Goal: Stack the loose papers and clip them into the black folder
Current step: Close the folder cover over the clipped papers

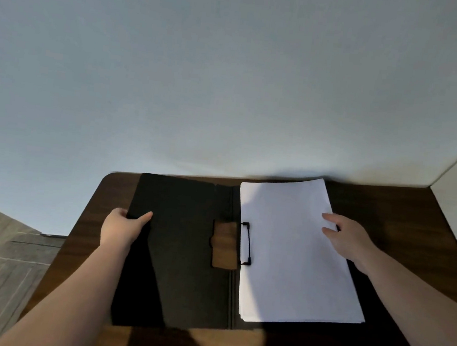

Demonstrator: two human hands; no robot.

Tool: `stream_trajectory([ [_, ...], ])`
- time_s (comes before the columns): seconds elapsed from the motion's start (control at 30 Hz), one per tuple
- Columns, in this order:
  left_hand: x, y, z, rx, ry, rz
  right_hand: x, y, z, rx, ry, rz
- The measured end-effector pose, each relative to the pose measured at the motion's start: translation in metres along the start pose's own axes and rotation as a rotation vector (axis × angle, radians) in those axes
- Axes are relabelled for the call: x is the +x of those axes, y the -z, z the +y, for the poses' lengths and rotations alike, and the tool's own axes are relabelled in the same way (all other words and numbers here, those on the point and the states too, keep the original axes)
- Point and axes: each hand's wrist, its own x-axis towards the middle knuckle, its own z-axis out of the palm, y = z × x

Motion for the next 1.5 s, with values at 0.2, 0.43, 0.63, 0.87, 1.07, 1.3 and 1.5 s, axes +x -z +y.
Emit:
stream_trajectory([
  [0.2, -0.022, 0.027, 0.048, -0.051, -0.31, -0.113, -0.014, 0.014, -0.01, 0.022, -0.007, -0.035],
  [0.43, -0.092, -0.003, 0.131, -0.21, -0.46, -0.483, -0.033, 0.039, -0.032, 0.075, 0.039, -0.021],
  [0.63, -0.172, -0.091, 0.171, -0.071, -0.603, -0.591, -0.038, 0.062, -0.023, 0.099, 0.015, 0.025],
  [0.87, -0.17, -0.151, 0.135, 0.14, -0.545, -0.557, -0.037, 0.073, 0.011, 0.156, 0.033, 0.098],
  [1.07, -0.128, -0.147, 0.081, 0.426, -0.352, -0.395, -0.028, 0.054, 0.027, 0.012, 0.093, -0.059],
  [1.3, -0.135, -0.151, 0.067, 0.146, -0.363, -0.481, -0.015, 0.028, 0.041, -0.209, 0.09, -0.088],
  [1.5, -0.163, -0.165, 0.081, 0.025, -0.342, -0.648, -0.004, 0.047, 0.061, -0.327, 0.059, -0.028],
])
